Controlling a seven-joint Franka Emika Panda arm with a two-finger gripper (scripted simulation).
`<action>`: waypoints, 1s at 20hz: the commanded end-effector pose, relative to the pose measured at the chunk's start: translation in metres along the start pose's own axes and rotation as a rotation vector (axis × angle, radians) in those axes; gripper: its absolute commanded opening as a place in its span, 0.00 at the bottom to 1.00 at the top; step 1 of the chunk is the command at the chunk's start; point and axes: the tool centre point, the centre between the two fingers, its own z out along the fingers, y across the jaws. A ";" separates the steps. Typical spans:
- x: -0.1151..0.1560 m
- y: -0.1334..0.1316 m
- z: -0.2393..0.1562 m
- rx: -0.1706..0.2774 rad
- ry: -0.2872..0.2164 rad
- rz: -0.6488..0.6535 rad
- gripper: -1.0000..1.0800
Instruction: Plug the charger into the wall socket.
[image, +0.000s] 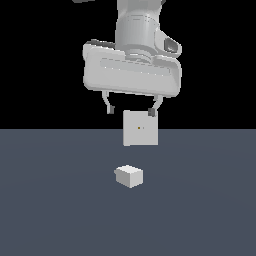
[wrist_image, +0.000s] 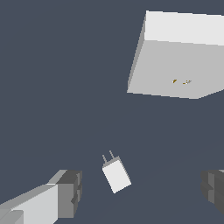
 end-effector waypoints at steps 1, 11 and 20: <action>-0.005 -0.002 0.006 0.007 0.021 -0.045 0.96; -0.022 -0.008 0.027 0.035 0.093 -0.202 0.96; -0.034 -0.011 0.045 0.060 0.152 -0.330 0.96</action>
